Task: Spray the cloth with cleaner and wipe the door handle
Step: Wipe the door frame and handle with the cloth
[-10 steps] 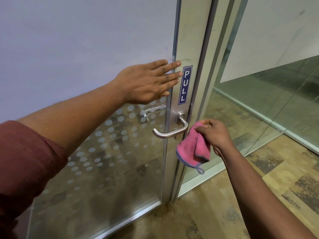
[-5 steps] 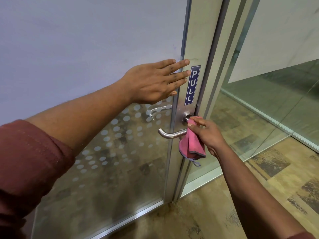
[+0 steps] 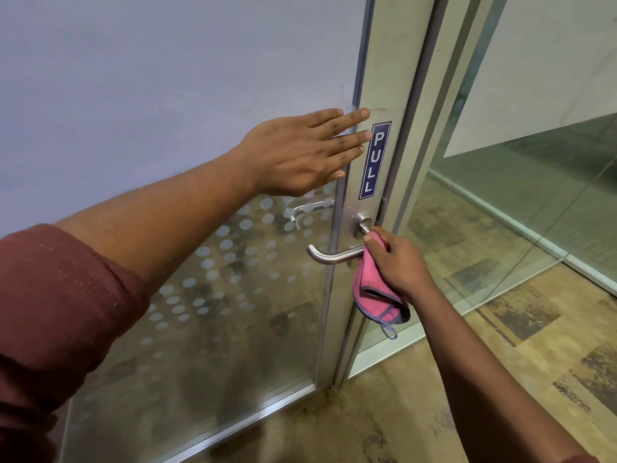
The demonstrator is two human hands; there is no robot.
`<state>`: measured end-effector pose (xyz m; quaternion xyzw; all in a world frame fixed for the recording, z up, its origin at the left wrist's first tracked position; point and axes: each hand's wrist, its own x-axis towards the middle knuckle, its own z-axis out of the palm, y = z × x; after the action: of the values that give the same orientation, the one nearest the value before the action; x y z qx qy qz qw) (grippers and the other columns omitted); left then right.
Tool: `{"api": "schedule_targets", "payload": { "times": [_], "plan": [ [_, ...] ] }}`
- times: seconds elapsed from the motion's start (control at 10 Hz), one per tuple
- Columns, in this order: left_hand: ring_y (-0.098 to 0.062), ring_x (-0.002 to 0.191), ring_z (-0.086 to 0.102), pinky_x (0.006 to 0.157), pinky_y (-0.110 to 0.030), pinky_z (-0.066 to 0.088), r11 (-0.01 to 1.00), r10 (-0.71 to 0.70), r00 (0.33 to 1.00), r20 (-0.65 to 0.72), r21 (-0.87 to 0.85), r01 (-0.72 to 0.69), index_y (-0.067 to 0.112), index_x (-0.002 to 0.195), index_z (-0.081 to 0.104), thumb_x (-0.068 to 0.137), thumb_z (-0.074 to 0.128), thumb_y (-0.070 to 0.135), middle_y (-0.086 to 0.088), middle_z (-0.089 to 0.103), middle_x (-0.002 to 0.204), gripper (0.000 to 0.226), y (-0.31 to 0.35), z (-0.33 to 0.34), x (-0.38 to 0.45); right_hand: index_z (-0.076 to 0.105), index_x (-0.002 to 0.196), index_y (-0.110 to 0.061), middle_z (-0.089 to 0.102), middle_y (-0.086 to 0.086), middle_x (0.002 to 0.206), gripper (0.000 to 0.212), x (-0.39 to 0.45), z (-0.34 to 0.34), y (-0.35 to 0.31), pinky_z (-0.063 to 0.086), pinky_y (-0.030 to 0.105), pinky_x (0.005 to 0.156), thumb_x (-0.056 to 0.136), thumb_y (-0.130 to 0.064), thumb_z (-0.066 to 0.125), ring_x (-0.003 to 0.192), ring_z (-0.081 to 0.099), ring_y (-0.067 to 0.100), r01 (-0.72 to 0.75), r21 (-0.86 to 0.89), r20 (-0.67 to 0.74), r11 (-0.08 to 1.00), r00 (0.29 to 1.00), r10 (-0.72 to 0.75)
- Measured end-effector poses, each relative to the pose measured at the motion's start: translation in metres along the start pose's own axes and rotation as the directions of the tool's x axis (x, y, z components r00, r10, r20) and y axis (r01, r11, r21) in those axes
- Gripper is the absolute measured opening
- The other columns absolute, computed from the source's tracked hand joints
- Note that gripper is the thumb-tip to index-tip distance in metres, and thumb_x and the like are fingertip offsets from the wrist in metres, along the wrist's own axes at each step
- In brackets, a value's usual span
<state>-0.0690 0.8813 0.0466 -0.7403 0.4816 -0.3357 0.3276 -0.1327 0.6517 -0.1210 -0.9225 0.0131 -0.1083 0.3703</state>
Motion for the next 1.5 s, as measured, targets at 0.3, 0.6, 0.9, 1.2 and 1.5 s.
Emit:
{"api": "schedule_targets", "payload": {
  "times": [0.3,0.6,0.9,1.2,1.5],
  "plan": [
    [-0.034,0.156,0.005,0.127,-0.048,0.017,0.999,0.029,0.999,0.021,0.018,-0.03,0.005,0.158,0.018,0.107,0.001,0.039,-0.015,0.017,0.167,0.064,0.0,-0.001,0.0,0.061,0.129,-0.015,0.072,0.021,0.102,0.04,-0.011,0.008,-0.021,0.041,0.039,0.068,0.105,-0.034,0.036,0.095,0.065,0.043,0.087,-0.326,-0.02,0.942,0.995,-0.099],
    [-0.034,0.157,0.001,0.127,-0.047,0.015,1.0,0.026,0.999,0.042,0.013,-0.026,0.005,0.159,0.015,0.108,0.003,0.038,-0.015,0.013,0.168,0.062,0.0,-0.003,-0.001,0.063,0.097,-0.011,0.071,0.017,0.093,0.036,-0.043,0.041,-0.073,0.033,0.035,0.064,0.103,-0.034,0.037,0.088,0.066,0.04,0.081,-0.3,0.004,0.951,0.996,-0.084],
    [-0.034,0.156,0.007,0.127,-0.047,0.016,0.999,0.021,1.0,0.011,0.043,-0.022,0.004,0.158,0.022,0.108,0.006,0.037,-0.015,0.02,0.167,0.062,0.001,-0.003,0.0,0.066,0.094,-0.011,0.071,0.015,0.094,0.036,-0.013,0.017,-0.107,0.034,0.032,0.065,0.093,-0.046,0.056,0.087,0.064,0.035,0.206,-0.4,0.068,0.893,0.978,-0.195],
    [-0.035,0.156,0.008,0.127,-0.047,0.016,0.999,0.015,1.0,-0.004,0.038,-0.015,0.003,0.158,0.022,0.109,0.008,0.037,-0.016,0.021,0.166,0.061,0.0,-0.003,-0.001,0.069,0.097,-0.014,0.072,0.012,0.095,0.036,-0.021,0.014,-0.091,0.042,0.032,0.066,0.099,-0.043,0.048,0.09,0.067,0.033,0.234,-0.586,0.187,0.776,0.971,-0.151],
    [-0.034,0.156,0.011,0.127,-0.047,0.017,1.0,0.006,1.0,-0.028,0.021,-0.005,0.003,0.156,0.027,0.108,0.008,0.038,-0.017,0.025,0.165,0.063,0.001,-0.003,0.0,0.075,0.102,-0.03,0.072,0.003,0.099,0.034,0.036,-0.04,-0.06,0.053,0.036,0.078,0.099,-0.051,0.048,0.089,0.064,0.023,0.198,-0.525,0.239,0.828,0.968,-0.079]
  ]
}}
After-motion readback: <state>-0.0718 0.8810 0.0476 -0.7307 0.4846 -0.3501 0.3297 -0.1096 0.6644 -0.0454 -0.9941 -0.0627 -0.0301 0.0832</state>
